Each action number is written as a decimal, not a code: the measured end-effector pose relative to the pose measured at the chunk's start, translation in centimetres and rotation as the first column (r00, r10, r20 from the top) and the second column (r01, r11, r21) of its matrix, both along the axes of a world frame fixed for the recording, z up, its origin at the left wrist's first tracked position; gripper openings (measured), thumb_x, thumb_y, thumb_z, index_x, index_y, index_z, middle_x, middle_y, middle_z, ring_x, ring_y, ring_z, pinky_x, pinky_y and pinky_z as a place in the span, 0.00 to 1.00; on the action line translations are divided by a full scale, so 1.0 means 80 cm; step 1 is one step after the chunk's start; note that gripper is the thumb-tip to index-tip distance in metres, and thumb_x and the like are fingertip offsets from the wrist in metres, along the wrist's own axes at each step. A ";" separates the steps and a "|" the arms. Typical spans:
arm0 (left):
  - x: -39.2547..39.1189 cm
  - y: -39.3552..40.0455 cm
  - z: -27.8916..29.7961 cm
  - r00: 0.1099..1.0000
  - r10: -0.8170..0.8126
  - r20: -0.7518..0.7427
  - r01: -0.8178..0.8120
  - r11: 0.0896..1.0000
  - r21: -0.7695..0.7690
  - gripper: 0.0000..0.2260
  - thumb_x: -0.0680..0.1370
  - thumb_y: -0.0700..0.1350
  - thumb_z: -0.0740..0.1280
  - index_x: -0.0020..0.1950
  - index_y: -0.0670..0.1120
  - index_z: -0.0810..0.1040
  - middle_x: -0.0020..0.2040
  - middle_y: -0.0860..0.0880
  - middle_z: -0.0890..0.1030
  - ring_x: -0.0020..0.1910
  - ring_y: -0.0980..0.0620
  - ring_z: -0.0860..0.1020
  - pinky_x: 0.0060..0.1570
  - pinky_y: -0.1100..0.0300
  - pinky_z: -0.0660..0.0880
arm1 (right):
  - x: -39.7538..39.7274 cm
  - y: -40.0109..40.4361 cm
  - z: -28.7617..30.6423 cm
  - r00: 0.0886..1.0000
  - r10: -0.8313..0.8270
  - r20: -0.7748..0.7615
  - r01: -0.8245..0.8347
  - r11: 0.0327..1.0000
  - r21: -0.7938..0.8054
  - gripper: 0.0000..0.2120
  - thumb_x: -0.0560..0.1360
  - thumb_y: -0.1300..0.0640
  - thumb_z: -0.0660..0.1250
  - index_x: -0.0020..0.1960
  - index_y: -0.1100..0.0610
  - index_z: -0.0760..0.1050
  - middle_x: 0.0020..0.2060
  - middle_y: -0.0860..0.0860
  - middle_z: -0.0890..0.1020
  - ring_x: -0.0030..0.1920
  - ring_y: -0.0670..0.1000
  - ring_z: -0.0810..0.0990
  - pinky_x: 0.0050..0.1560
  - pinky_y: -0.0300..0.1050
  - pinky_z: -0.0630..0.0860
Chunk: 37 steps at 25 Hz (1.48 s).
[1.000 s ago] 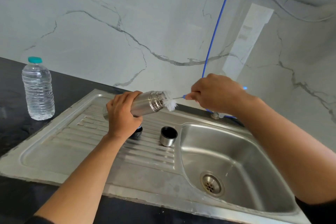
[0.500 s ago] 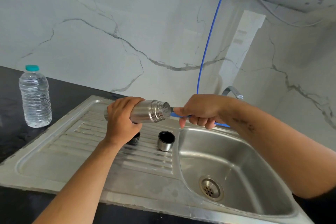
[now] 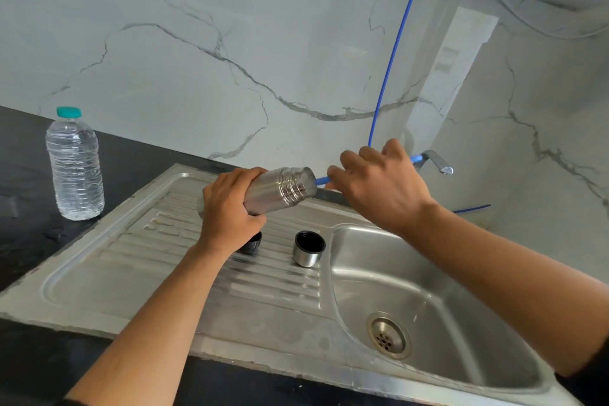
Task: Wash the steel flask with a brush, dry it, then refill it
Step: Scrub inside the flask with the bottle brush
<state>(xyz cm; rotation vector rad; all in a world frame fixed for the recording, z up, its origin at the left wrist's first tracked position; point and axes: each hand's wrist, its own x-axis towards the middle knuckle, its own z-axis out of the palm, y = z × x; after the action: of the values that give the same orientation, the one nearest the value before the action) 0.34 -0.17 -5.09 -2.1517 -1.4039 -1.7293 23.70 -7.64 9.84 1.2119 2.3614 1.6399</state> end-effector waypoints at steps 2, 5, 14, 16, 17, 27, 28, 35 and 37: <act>0.002 0.001 -0.002 0.999 0.007 0.039 -0.006 1.000 -0.020 0.35 0.59 0.36 0.76 0.66 0.51 0.76 0.57 0.55 0.79 0.56 0.49 0.75 0.55 0.49 0.68 | -0.015 -0.005 -0.001 0.994 -0.092 -0.055 0.095 0.994 0.047 0.08 0.79 0.52 0.68 0.42 0.53 0.77 0.33 0.50 0.74 0.31 0.56 0.74 0.38 0.48 0.59; 0.003 0.000 -0.003 1.000 0.015 -0.027 -0.015 1.000 -0.004 0.35 0.59 0.36 0.76 0.65 0.51 0.77 0.57 0.54 0.80 0.56 0.48 0.76 0.56 0.49 0.67 | -0.032 -0.018 0.017 0.934 -0.245 -0.261 0.132 0.914 -0.384 0.16 0.85 0.46 0.58 0.48 0.53 0.80 0.39 0.54 0.79 0.40 0.58 0.81 0.36 0.46 0.63; 0.002 0.000 -0.005 1.000 0.001 0.009 0.000 0.999 -0.041 0.34 0.59 0.36 0.76 0.64 0.52 0.77 0.56 0.55 0.80 0.55 0.48 0.77 0.56 0.46 0.71 | -0.029 -0.019 0.006 0.999 -0.034 0.017 0.035 0.998 -0.054 0.14 0.79 0.46 0.68 0.41 0.55 0.77 0.36 0.52 0.79 0.34 0.56 0.79 0.32 0.45 0.63; 0.002 -0.002 -0.003 0.999 0.010 -0.039 -0.011 1.000 -0.022 0.34 0.59 0.36 0.76 0.64 0.52 0.78 0.56 0.55 0.80 0.56 0.48 0.77 0.56 0.48 0.69 | -0.029 -0.018 0.012 0.976 -0.142 -0.166 0.084 0.945 -0.315 0.15 0.83 0.45 0.64 0.44 0.55 0.77 0.40 0.53 0.80 0.40 0.58 0.80 0.34 0.46 0.66; 0.002 -0.003 -0.002 0.997 0.010 -0.073 -0.009 1.000 0.008 0.33 0.59 0.37 0.75 0.64 0.52 0.78 0.56 0.55 0.80 0.56 0.48 0.77 0.57 0.48 0.68 | -0.030 -0.017 0.022 0.877 -0.347 -0.332 0.126 0.833 -0.538 0.19 0.83 0.42 0.61 0.43 0.55 0.77 0.40 0.53 0.79 0.40 0.57 0.80 0.36 0.46 0.68; 0.008 -0.003 -0.003 0.999 0.012 -0.031 -0.012 1.000 -0.012 0.34 0.58 0.36 0.76 0.64 0.51 0.78 0.55 0.54 0.80 0.55 0.47 0.77 0.57 0.47 0.69 | -0.022 -0.026 0.002 0.998 -0.055 -0.002 0.055 0.991 -0.120 0.03 0.75 0.56 0.70 0.42 0.53 0.78 0.34 0.49 0.77 0.32 0.55 0.78 0.28 0.45 0.59; 0.008 -0.003 -0.002 0.999 0.014 -0.041 -0.014 1.000 0.004 0.34 0.58 0.36 0.76 0.64 0.51 0.78 0.55 0.54 0.80 0.55 0.47 0.77 0.57 0.47 0.69 | -0.022 -0.021 0.002 0.993 -0.084 -0.084 0.065 0.976 -0.207 0.02 0.77 0.56 0.68 0.46 0.52 0.79 0.37 0.50 0.79 0.35 0.57 0.80 0.29 0.46 0.63; -0.007 0.002 0.000 0.977 0.118 -0.179 -0.099 0.989 0.112 0.33 0.59 0.37 0.76 0.64 0.50 0.79 0.58 0.51 0.81 0.58 0.45 0.76 0.61 0.45 0.68 | -0.006 -0.009 0.033 0.478 -0.777 -0.409 -0.255 0.323 -0.911 0.20 0.85 0.45 0.59 0.46 0.57 0.82 0.31 0.50 0.71 0.27 0.49 0.66 0.28 0.40 0.63; -0.006 0.003 -0.001 0.979 0.127 -0.157 -0.114 0.990 0.088 0.33 0.60 0.37 0.76 0.65 0.50 0.79 0.58 0.51 0.81 0.57 0.45 0.76 0.60 0.45 0.68 | -0.016 -0.012 0.026 0.725 -0.587 -0.360 0.035 0.554 -0.832 0.21 0.84 0.40 0.57 0.47 0.52 0.81 0.37 0.49 0.77 0.36 0.52 0.75 0.38 0.45 0.70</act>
<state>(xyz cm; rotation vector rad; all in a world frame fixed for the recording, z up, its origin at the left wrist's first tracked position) -0.12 0.10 -5.17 -2.0669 -1.3696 -1.5045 22.42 -8.62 11.92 1.9215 2.3954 -0.0655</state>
